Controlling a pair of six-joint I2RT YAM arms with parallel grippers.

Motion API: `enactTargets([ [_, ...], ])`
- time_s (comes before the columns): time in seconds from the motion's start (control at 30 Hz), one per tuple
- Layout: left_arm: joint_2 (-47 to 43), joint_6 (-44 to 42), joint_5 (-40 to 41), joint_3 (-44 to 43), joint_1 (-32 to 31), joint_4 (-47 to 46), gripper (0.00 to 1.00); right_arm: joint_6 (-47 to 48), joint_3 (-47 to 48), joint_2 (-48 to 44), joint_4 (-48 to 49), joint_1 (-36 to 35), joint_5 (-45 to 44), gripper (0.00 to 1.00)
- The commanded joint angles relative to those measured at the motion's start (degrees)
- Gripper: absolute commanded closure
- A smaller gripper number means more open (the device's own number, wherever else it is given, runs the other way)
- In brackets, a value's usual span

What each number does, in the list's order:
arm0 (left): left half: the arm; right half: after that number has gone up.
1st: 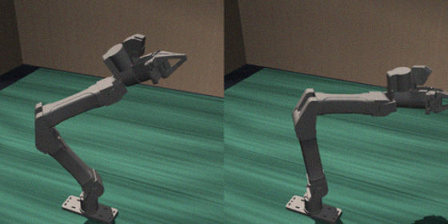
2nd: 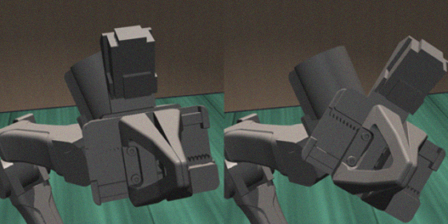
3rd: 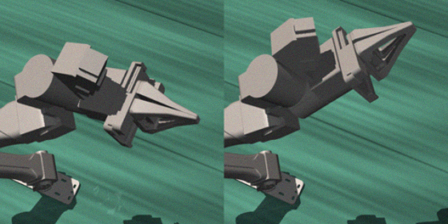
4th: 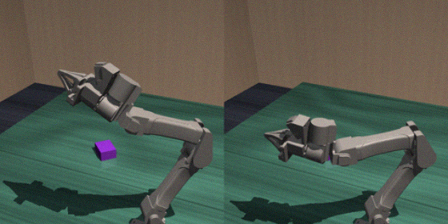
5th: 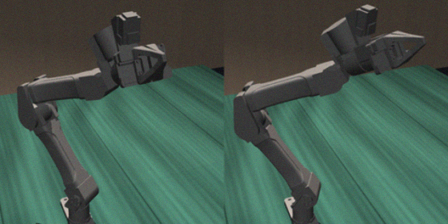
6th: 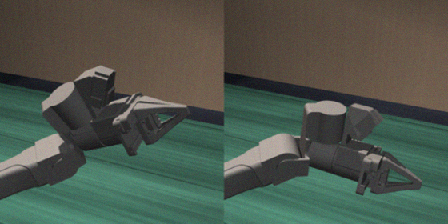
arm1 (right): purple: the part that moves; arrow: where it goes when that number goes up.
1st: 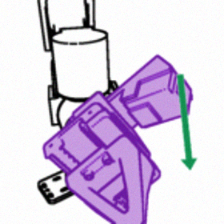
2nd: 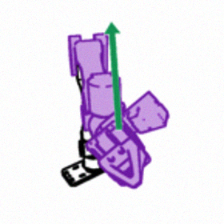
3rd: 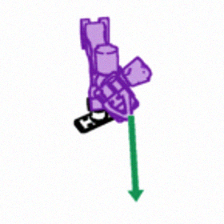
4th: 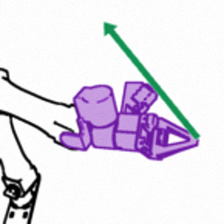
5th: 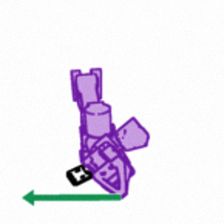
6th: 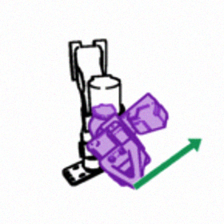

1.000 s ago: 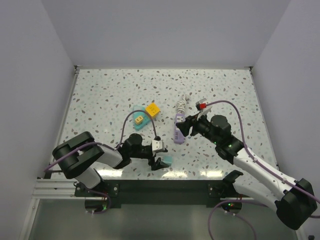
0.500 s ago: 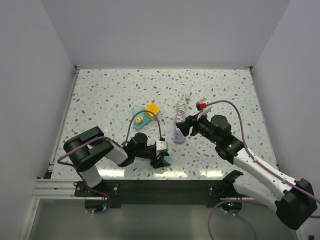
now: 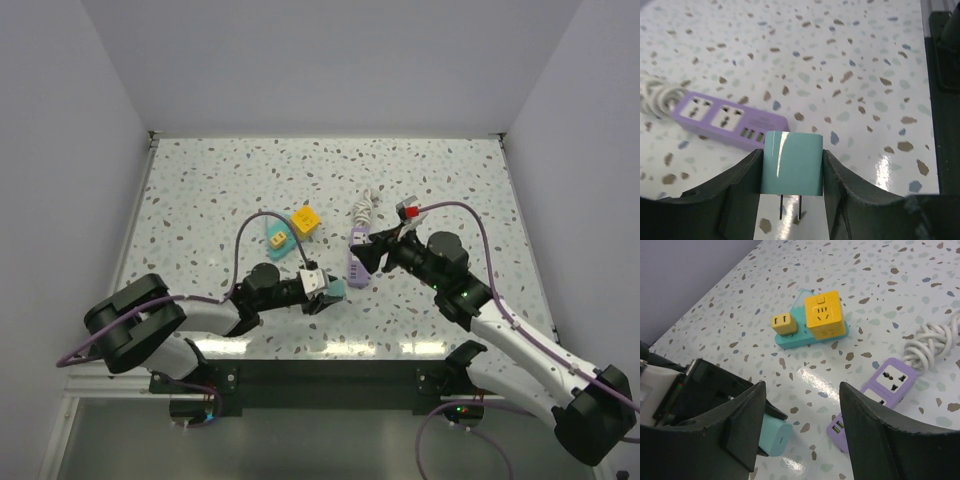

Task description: Insert the plug

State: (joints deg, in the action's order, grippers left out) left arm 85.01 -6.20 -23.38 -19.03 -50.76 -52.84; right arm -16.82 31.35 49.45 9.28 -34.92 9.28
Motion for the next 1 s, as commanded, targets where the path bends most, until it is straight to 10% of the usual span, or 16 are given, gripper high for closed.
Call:
enactTargets([
  [0.0,-5.29,-4.61,6.15,-0.65,-0.13,-8.24,1.00,-2.07,0.02,0.46,4.25,0.20,5.39,0.36],
  [0.97,-9.95,-12.00,9.31,-5.24,-0.04,-15.27,1.00,-5.41,1.34,11.10,12.25,0.20,22.71,0.36],
])
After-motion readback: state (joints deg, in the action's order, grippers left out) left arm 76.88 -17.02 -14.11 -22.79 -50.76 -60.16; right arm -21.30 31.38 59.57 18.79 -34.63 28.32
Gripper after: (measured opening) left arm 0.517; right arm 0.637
